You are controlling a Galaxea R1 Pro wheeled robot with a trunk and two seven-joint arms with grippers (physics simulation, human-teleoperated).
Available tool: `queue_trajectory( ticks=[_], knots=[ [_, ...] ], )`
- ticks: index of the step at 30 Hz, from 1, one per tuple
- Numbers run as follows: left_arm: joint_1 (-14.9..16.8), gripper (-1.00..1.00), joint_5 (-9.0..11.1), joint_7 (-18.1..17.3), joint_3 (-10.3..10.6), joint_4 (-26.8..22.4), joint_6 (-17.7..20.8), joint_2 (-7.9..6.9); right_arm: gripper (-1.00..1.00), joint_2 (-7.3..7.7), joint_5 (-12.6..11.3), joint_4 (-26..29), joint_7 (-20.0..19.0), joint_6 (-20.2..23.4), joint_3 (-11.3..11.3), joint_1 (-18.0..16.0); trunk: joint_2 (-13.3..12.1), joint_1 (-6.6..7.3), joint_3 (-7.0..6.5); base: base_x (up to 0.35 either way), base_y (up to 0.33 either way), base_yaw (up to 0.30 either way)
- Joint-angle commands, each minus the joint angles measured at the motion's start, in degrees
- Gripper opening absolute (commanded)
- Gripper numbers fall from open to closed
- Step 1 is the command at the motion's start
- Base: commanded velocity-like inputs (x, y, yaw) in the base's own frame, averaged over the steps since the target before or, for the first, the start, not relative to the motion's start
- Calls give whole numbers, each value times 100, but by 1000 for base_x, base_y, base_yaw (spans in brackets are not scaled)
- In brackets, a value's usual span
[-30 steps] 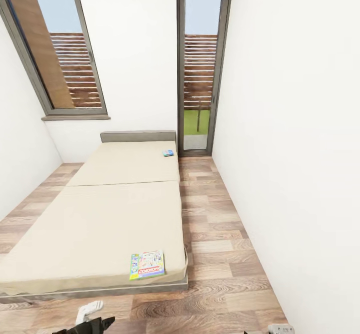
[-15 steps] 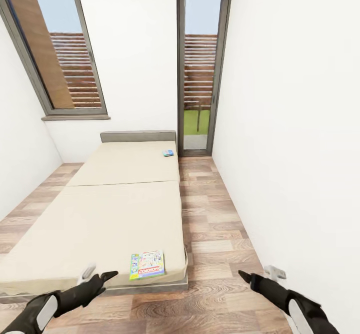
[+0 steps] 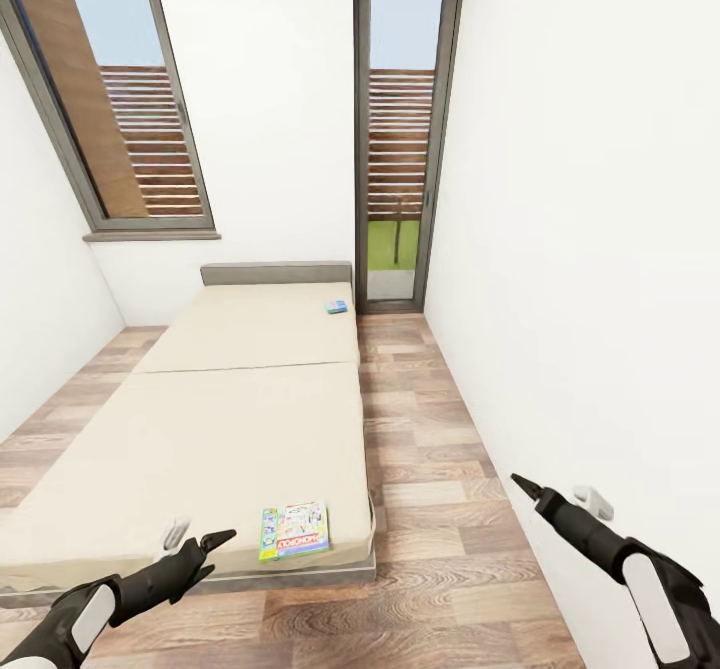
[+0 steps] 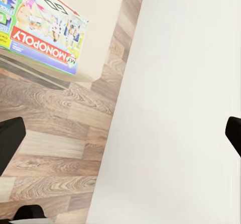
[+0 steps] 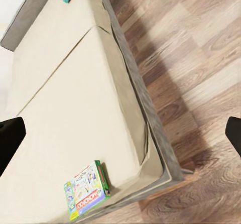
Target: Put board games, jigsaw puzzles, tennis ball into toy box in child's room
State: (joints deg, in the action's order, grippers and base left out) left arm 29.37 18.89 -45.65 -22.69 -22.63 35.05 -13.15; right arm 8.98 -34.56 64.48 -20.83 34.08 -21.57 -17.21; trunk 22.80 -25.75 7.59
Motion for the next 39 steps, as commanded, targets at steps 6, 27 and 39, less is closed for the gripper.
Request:
queue_trajectory(
  ticks=[6, 27, 39],
  knots=[
    [7, 100, 41, -16, -68, 4, 53, 11, 100, -47, -473, 18, -175, 36, -140, 6, 12, -3, 12, 0, 0, 0],
    [7, 100, 45, -74, -131, 5, 53, 14, 100, -68, -730, 209, -294, 89, 319, 6, 12, -3, 12, -79, 19, 0],
    [7, 100, 45, -70, -137, 5, 59, 45, 100, -83, -716, 220, -284, 76, 517, 7, 12, -3, 12, -57, 12, 0]
  ],
)
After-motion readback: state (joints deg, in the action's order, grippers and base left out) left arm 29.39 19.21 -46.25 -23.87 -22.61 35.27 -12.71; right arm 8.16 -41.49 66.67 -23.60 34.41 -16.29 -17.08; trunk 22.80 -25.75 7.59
